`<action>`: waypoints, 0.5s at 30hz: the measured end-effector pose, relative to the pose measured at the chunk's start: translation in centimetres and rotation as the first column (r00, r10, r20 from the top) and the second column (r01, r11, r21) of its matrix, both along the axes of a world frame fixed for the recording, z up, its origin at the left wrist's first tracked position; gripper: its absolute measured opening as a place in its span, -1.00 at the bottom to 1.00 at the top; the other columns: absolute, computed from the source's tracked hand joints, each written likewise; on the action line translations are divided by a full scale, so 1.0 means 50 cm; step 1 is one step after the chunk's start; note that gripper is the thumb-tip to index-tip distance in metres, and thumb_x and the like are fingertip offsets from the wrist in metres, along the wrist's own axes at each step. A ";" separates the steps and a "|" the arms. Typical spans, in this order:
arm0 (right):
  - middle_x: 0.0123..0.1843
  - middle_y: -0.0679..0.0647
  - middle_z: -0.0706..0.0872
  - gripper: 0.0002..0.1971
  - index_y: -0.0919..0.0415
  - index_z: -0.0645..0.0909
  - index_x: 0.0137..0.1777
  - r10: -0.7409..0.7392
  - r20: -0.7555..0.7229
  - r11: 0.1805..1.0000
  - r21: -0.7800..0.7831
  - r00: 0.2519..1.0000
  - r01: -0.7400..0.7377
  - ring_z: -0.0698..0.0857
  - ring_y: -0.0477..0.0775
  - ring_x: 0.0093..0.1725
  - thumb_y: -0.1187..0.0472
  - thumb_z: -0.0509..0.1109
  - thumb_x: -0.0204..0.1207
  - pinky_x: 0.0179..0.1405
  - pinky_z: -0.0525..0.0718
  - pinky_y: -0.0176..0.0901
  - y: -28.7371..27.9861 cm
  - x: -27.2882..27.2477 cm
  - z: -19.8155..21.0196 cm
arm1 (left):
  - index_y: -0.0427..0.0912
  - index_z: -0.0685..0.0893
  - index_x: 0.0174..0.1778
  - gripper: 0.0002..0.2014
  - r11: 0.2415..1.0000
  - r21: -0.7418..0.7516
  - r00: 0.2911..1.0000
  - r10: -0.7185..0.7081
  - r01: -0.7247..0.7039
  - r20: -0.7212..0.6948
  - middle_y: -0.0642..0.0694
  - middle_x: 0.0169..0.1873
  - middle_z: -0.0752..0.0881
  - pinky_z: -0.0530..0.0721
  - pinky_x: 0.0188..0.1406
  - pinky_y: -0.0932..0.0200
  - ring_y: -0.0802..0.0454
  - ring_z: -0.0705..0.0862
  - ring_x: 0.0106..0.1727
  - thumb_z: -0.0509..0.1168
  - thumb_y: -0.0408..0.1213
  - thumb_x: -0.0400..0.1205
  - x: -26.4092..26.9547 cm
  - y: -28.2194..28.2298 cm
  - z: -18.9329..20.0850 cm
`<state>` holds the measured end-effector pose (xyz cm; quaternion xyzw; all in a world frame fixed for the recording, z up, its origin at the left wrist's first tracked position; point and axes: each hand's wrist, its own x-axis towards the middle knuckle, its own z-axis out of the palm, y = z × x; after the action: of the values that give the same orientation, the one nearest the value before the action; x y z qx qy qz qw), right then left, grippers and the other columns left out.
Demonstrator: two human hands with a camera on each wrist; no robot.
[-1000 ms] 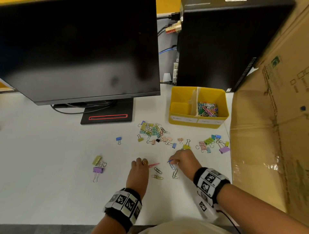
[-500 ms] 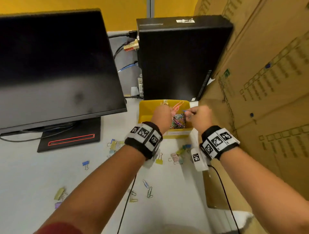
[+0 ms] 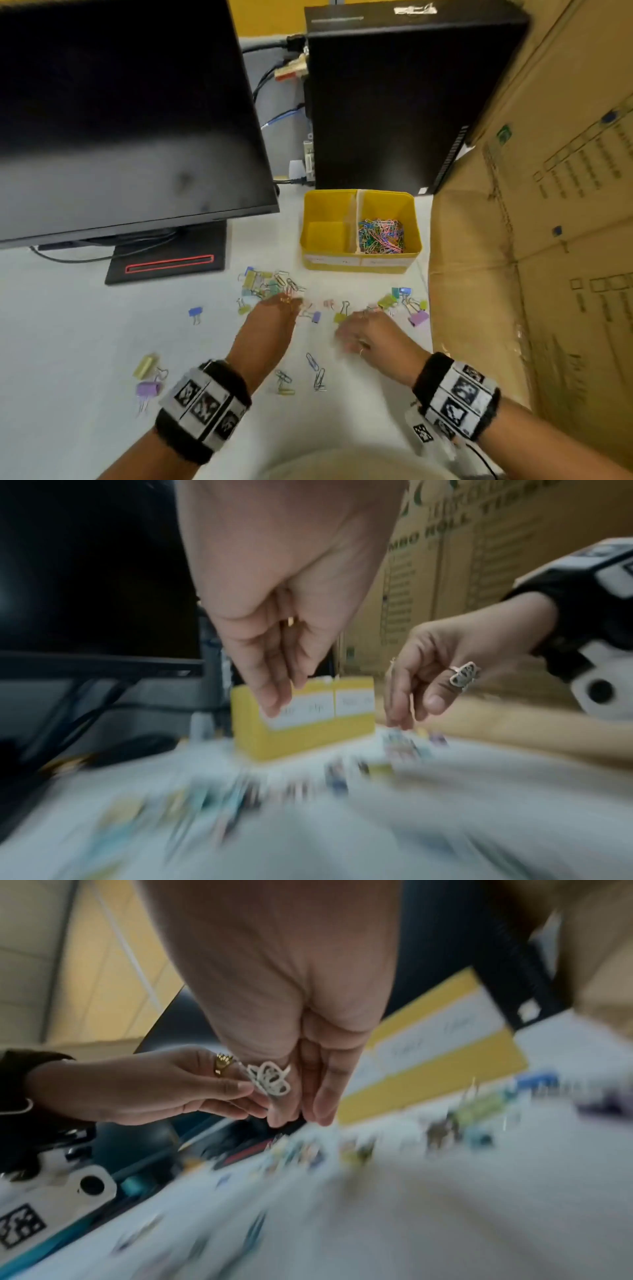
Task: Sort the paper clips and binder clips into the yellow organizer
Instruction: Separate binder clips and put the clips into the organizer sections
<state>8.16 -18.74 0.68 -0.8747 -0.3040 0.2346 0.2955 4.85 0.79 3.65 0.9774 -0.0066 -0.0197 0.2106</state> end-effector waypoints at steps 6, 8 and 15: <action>0.64 0.23 0.15 -0.21 0.27 0.10 0.56 0.242 -0.058 0.929 -0.274 0.969 -0.249 0.09 0.17 0.61 0.13 0.43 0.43 0.60 0.14 -0.06 0.074 -0.083 -0.087 | -0.10 0.34 0.51 -0.37 0.989 0.127 0.968 -0.039 0.072 -0.248 0.01 0.58 0.06 0.24 0.59 0.07 -0.15 0.16 0.62 0.38 -0.13 0.53 -0.198 0.005 -0.152; 0.59 0.29 0.27 -0.42 0.33 0.24 0.51 0.272 -0.026 0.917 -0.296 0.962 -0.268 0.23 0.21 0.55 0.26 0.32 0.51 0.54 0.27 0.02 0.087 -0.085 -0.086 | -0.21 0.35 0.50 -0.42 0.999 0.020 0.975 0.044 -0.041 -0.216 0.03 0.58 0.19 0.45 0.43 0.33 0.07 0.29 0.57 0.35 -0.28 0.56 -0.212 -0.003 -0.169; -0.48 -0.01 0.75 -0.82 0.10 0.73 -0.44 0.254 0.190 0.961 -0.161 0.948 -0.225 0.74 0.02 -0.43 0.37 0.38 0.05 -0.51 0.64 -0.45 0.100 -0.080 -0.114 | -0.17 0.67 0.07 -0.82 0.971 -0.070 0.956 0.211 -0.229 -0.202 -0.06 -0.05 0.62 0.39 -0.27 0.64 0.15 0.55 -0.04 0.19 -0.34 0.65 -0.204 -0.023 -0.167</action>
<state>4.17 -13.73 -5.02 -0.8693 -0.4206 0.1960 0.1705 -5.36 -0.37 -4.71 0.9547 0.1220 -0.0904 0.2559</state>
